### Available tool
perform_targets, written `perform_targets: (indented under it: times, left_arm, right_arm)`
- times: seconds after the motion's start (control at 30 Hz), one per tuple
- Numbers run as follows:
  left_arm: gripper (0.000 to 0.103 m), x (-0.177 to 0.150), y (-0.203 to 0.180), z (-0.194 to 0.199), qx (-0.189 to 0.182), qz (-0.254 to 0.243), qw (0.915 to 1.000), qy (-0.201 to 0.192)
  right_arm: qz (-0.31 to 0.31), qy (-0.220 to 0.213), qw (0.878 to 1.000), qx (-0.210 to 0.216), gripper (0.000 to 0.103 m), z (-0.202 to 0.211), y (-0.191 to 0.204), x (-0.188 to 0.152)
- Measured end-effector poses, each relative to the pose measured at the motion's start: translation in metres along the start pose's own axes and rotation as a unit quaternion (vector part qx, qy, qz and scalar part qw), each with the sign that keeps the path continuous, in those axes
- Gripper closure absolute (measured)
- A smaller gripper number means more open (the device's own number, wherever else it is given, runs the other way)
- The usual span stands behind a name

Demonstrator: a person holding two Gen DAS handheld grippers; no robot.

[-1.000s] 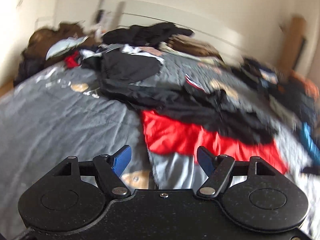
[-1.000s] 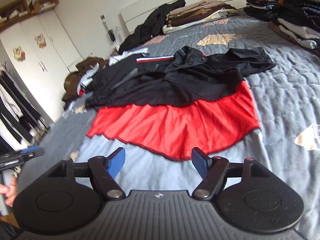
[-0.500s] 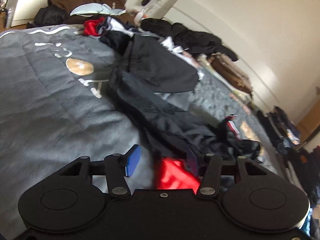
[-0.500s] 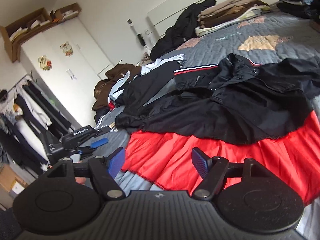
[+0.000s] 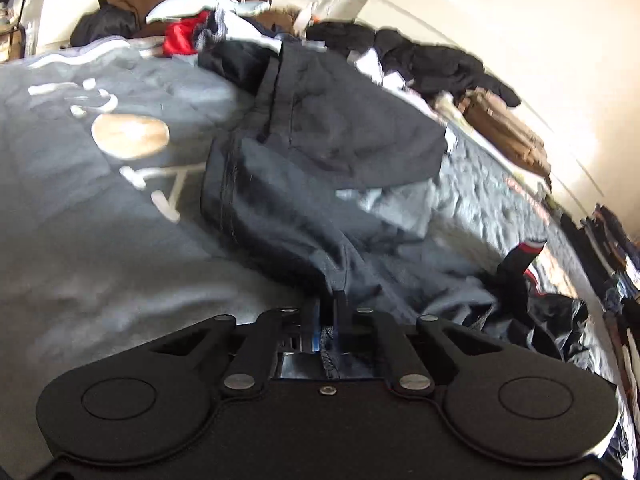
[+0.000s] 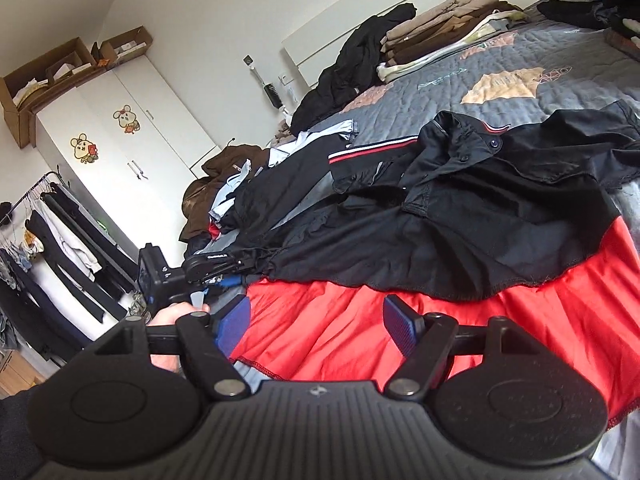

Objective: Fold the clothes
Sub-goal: 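Grasp the black fabric with the left tool and pull it toward the red panel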

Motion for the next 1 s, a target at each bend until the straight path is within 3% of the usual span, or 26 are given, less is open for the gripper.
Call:
perform_targets:
  times: [0.2, 0.3, 0.33, 0.4, 0.43, 0.47, 0.53, 0.67, 0.77, 0.8, 0.87, 1.0]
  left_arm:
    - [0.099, 0.022, 0.011, 0.048, -0.018, 0.018, 0.9987, -0.044]
    - [0.099, 0.016, 0.024, 0.045, -0.010, 0.032, 0.9993, 0.015]
    - [0.097, 0.016, 0.028, 0.045, -0.004, 0.029, 0.9995, 0.015]
    - [0.090, 0.015, 0.034, 0.046, 0.000, 0.030, 0.9994, 0.015]
    - [0.075, 0.014, 0.038, 0.045, 0.002, 0.040, 0.9991, 0.016]
    - [0.055, 0.014, 0.042, 0.045, 0.004, 0.053, 0.9985, 0.013]
    - [0.034, 0.018, 0.054, 0.043, 0.009, 0.082, 0.9966, -0.006]
    - [0.033, 0.022, 0.072, 0.026, 0.009, 0.151, 0.9884, -0.005]
    - [0.037, 0.027, 0.060, 0.016, 0.005, 0.134, 0.9908, -0.017]
    - [0.044, 0.029, 0.055, 0.012, 0.003, 0.128, 0.9917, -0.017]
    - [0.094, 0.032, 0.044, 0.005, 0.007, 0.111, 0.9936, -0.018]
    - [0.100, 0.042, -0.006, 0.012, 0.003, 0.016, 0.9981, -0.060]
  right_arm:
    - [-0.003, 0.010, 1.000, 0.003, 0.031, -0.005, 0.002, -0.004]
    - [-0.002, 0.010, 1.000, 0.007, 0.031, -0.005, 0.005, -0.004]
    - [-0.002, 0.010, 1.000, 0.008, 0.031, -0.004, 0.006, -0.004]
    - [-0.001, 0.012, 1.000, 0.011, 0.031, -0.005, 0.007, -0.004]
    - [0.000, 0.013, 1.000, 0.012, 0.031, -0.005, 0.008, -0.004]
    - [0.001, 0.014, 1.000, 0.013, 0.031, -0.005, 0.009, -0.004]
    - [0.004, 0.015, 1.000, 0.016, 0.031, -0.005, 0.010, -0.004]
    - [0.001, 0.017, 1.000, 0.014, 0.031, -0.006, 0.008, -0.005]
    - [-0.001, 0.019, 1.000, 0.012, 0.031, -0.007, 0.006, -0.006]
    - [-0.002, 0.019, 1.000, 0.011, 0.031, -0.008, 0.005, -0.006]
    - [-0.004, 0.021, 1.000, 0.010, 0.031, -0.008, 0.003, -0.007]
    - [-0.007, 0.016, 1.000, 0.010, 0.031, -0.005, 0.002, -0.005]
Point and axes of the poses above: each gripper's, at about its wrist camera, not at the fingertips, and z roughly against the way its jaws point, y to its left, x to its top, the point moved 10 cm from there along -z, roughly the way its jaws point, and after that the axes turned 11 degrees about z, right-handed, at the moved point
